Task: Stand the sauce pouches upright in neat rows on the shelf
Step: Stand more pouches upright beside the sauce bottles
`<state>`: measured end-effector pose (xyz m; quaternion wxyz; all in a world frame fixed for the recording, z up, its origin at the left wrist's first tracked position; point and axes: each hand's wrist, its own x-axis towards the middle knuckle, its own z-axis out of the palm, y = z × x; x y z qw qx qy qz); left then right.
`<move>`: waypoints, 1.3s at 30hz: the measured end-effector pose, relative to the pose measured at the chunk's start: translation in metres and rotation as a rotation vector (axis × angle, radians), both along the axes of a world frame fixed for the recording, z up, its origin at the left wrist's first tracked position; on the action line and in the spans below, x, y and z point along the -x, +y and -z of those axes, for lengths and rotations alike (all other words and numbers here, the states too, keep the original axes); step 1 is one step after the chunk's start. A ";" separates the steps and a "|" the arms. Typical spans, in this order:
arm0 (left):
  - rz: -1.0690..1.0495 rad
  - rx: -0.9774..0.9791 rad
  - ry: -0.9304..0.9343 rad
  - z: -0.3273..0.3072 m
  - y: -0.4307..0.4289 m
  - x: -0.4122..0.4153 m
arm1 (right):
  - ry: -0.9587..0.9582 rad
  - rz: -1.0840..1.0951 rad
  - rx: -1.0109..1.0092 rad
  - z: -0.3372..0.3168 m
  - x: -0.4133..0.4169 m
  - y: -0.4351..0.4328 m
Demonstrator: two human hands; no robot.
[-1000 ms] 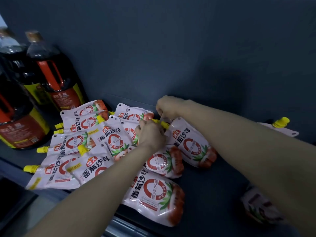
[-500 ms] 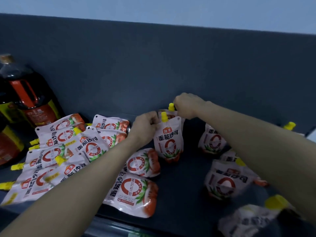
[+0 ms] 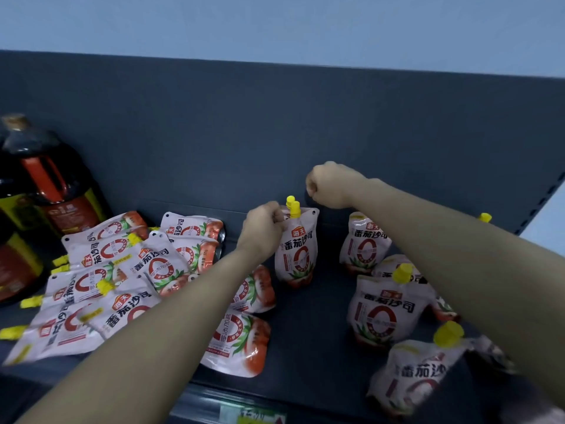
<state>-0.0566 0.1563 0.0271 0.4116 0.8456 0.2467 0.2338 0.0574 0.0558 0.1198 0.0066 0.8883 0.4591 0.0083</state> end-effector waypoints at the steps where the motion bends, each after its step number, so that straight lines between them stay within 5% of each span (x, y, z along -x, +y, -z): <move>1: -0.005 0.013 0.003 -0.001 -0.001 -0.001 | -0.005 -0.004 -0.014 -0.001 0.002 -0.002; 12: -0.018 0.076 0.094 -0.024 0.020 0.062 | 0.050 -0.241 -0.174 -0.018 0.061 0.026; 19: -0.252 -0.096 0.476 -0.015 0.035 0.140 | 0.214 -0.404 0.092 0.026 0.114 0.083; 24: -0.310 -0.047 0.690 0.010 0.036 0.174 | 0.240 -0.468 0.273 0.065 0.132 0.110; 30: -0.408 0.000 0.652 0.025 0.026 0.176 | 0.230 -0.536 0.409 0.098 0.135 0.124; 39: -0.459 -0.114 0.632 0.042 0.035 0.163 | 0.367 -0.458 0.247 0.124 0.129 0.129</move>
